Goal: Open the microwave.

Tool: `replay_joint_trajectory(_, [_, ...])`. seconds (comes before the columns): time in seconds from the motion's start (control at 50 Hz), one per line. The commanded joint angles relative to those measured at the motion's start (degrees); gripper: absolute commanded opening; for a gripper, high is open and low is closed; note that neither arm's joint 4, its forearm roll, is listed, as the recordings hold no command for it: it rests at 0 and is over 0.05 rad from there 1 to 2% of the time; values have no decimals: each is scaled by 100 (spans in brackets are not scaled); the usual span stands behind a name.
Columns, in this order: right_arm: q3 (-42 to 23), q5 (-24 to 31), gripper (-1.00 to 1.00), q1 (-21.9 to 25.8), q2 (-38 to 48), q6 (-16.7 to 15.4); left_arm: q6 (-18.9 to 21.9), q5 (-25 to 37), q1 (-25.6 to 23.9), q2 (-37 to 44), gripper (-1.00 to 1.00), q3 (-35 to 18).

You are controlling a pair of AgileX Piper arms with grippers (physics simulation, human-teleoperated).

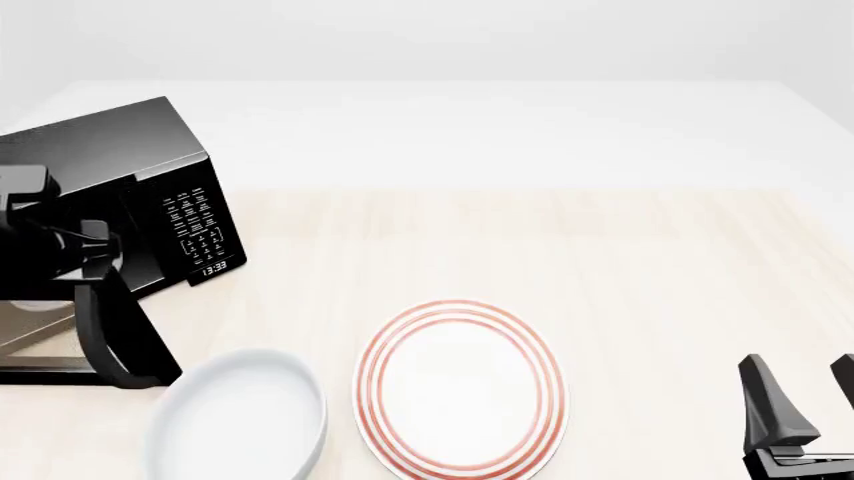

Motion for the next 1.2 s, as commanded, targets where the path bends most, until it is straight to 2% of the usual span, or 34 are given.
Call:
replay_joint_trajectory(0.02, [0, 0, 100, 0, 0, 0, -12, -59, 47, -35, 100, 154])
replay_joint_trajectory(0.44, [0, 0, 100, 0, 0, 1, -34, -99, 94, -87, 100, 282])
replay_joint_trajectory(0.54, [0, 0, 100, 0, 0, 0, -28, -49, 148, -306, 100, 488])
replay_joint_trajectory(0.68, [0, 0, 100, -1, -1, 1, -28, -50, 148, -306, 100, 488])
replay_joint_trajectory(1.2, [0, 0, 100, 0, 0, 0, -282, -78, 205, -699, 100, 1116])
